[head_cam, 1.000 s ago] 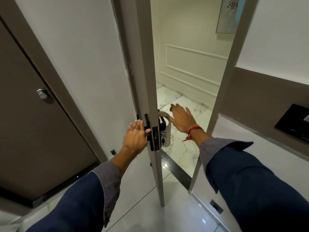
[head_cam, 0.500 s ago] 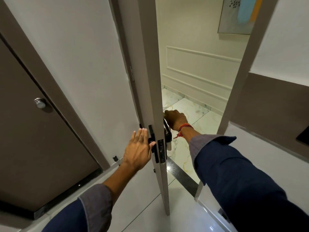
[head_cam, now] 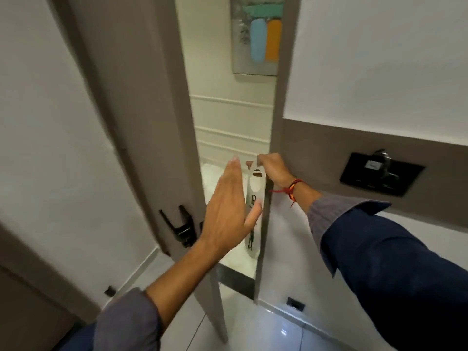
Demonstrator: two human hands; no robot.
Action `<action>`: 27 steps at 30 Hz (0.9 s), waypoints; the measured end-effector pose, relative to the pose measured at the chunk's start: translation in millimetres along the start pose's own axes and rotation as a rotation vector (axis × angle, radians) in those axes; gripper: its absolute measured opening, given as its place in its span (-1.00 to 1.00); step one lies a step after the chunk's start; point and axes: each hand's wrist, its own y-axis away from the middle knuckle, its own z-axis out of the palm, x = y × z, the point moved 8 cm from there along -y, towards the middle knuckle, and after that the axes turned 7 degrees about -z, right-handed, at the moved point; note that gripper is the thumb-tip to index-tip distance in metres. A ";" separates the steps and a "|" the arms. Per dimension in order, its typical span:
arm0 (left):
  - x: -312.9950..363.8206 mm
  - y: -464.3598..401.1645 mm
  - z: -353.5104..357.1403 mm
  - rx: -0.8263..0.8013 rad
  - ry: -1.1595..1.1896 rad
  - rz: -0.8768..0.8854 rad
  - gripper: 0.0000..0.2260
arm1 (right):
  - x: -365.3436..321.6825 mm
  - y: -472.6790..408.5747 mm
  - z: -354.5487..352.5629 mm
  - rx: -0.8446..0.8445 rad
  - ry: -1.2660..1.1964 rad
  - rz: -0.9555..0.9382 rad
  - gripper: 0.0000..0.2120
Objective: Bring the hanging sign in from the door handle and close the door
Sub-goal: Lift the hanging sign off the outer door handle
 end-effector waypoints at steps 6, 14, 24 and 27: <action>22.3 22.8 148.4 -0.619 0.352 -0.318 -0.29 | 54.3 76.5 -84.2 0.156 -0.406 0.156 -0.82; 162.4 98.3 294.4 -1.163 0.868 -0.505 -0.71 | 183.4 265.0 -262.9 0.560 -0.385 0.357 -0.85; 379.8 221.0 434.8 -1.476 0.765 -0.433 -0.81 | 267.0 536.3 -464.5 1.122 -0.230 0.448 -0.70; 443.5 265.8 479.1 -1.562 0.679 -0.399 -0.81 | 300.7 613.7 -514.4 1.352 -0.239 0.511 -0.71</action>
